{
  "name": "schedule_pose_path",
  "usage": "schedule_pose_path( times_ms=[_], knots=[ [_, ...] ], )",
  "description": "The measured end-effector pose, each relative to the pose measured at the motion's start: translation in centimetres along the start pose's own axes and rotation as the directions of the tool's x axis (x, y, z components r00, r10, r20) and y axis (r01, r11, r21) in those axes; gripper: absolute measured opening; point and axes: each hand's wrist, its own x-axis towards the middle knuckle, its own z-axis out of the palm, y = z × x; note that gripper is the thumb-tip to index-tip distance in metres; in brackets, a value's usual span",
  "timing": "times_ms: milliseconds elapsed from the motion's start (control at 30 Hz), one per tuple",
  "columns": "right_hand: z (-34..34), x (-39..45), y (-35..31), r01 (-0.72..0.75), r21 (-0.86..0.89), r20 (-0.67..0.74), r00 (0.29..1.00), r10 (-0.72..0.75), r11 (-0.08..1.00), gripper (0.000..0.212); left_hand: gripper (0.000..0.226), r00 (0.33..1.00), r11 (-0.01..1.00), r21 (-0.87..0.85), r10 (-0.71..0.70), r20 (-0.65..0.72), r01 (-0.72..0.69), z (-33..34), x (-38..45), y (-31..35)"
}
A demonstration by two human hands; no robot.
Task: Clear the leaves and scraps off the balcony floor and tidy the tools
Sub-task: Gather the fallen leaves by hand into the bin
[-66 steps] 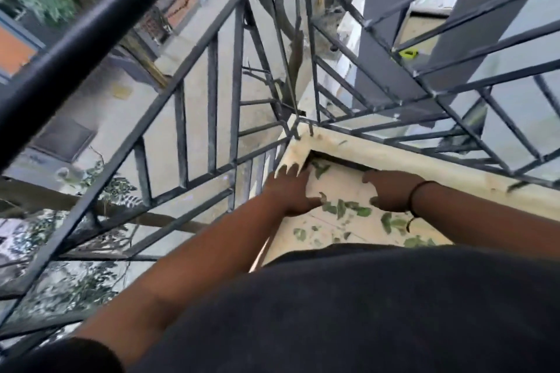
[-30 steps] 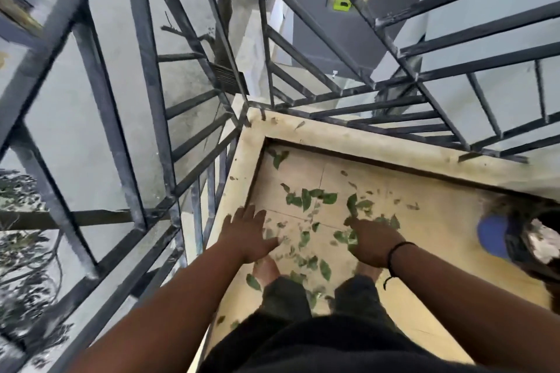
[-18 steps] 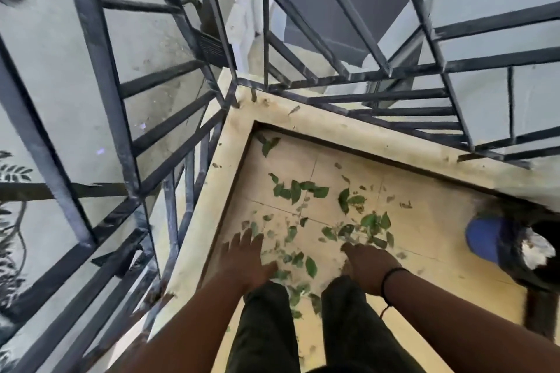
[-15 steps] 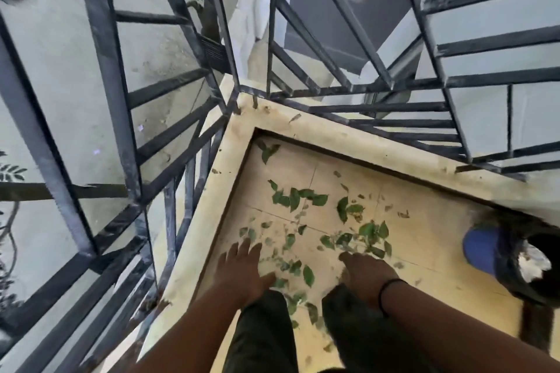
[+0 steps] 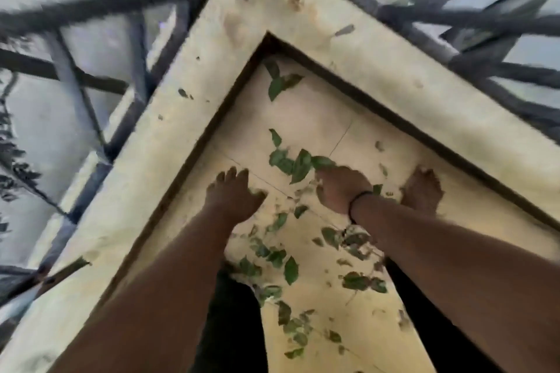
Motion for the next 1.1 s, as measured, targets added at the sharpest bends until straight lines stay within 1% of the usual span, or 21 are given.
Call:
schedule_pose_path(
  times_ms=[67,133,167,233,300,400,533,633,667,733,833,967,1033,1067,1100],
  knots=[
    [0.6,4.1,2.1,0.018,-0.034,-0.028,0.999,-0.019,0.999,0.039,0.075,0.999,0.996,-0.091,0.007,-0.032,-0.01,2.6,3.7,2.9],
    [0.5,7.2,4.1,0.027,-0.066,-0.062,0.998,-0.031,0.997,0.036,0.071,0.996,0.986,-0.161,0.035,-0.085,-0.048,4.2,6.3,5.5],
    [0.3,8.4,5.0,0.038,-0.108,-0.079,0.996,-0.047,0.993,0.037,0.07,0.993,0.979,-0.191,0.053,-0.109,-0.073,4.5,7.2,6.6],
    [-0.6,10.7,6.2,0.059,-0.203,-0.134,0.987,-0.088,0.977,0.037,0.07,0.988,0.963,-0.248,0.071,-0.134,-0.103,4.5,8.3,7.7],
    [-2.1,13.3,6.7,0.062,-0.223,-0.204,0.973,-0.109,0.973,0.036,0.068,0.988,0.954,-0.278,0.075,-0.136,-0.111,4.1,8.7,7.6],
    [-4.8,17.3,5.3,0.111,-0.187,-0.283,0.945,-0.162,0.976,0.038,0.061,0.987,0.95,-0.299,0.043,-0.152,-0.087,3.1,9.5,5.8],
    [-7.8,21.2,1.3,0.21,-0.151,-0.389,0.886,-0.254,0.966,0.043,0.05,0.977,0.9,-0.433,-0.057,-0.205,-0.038,1.5,11.4,3.1],
    [-8.8,23.3,-1.0,0.282,-0.152,-0.411,0.854,-0.32,0.947,0.045,0.045,0.972,0.89,-0.453,-0.057,-0.229,-0.054,0.5,12.8,2.0],
    [-9.0,23.9,-1.5,0.29,-0.143,-0.404,0.856,-0.323,0.946,0.045,0.044,0.97,0.883,-0.466,-0.06,-0.237,-0.059,0.3,13.1,1.8],
    [-9.0,24.6,-1.9,0.253,-0.113,-0.394,0.876,-0.277,0.961,0.043,0.041,0.967,0.853,-0.519,-0.084,-0.24,-0.054,-0.1,13.7,1.6],
    [-8.4,25.3,-2.2,0.171,-0.157,-0.396,0.892,-0.22,0.973,0.034,0.041,0.968,0.797,-0.603,-0.117,-0.221,-0.042,-0.3,14.2,1.3],
    [-7.2,24.6,-1.6,0.112,-0.173,-0.419,0.891,-0.176,0.979,0.025,0.042,0.972,0.753,-0.657,-0.128,-0.196,-0.034,0.1,14.3,1.3],
    [-6.0,23.9,-1.3,0.104,-0.129,-0.408,0.901,-0.148,0.986,0.021,0.041,0.972,0.742,-0.67,-0.138,-0.191,-0.026,0.5,14.3,1.3],
    [-5.2,23.6,-1.1,0.119,-0.086,-0.393,0.908,-0.144,0.989,0.018,0.04,0.971,0.737,-0.676,-0.142,-0.19,-0.025,0.8,14.3,1.3],
    [-4.5,23.1,-1.0,0.144,-0.004,-0.389,0.911,-0.135,0.99,0.014,0.04,0.971,0.729,-0.684,-0.144,-0.19,-0.026,1.0,14.2,1.4]
  ],
)
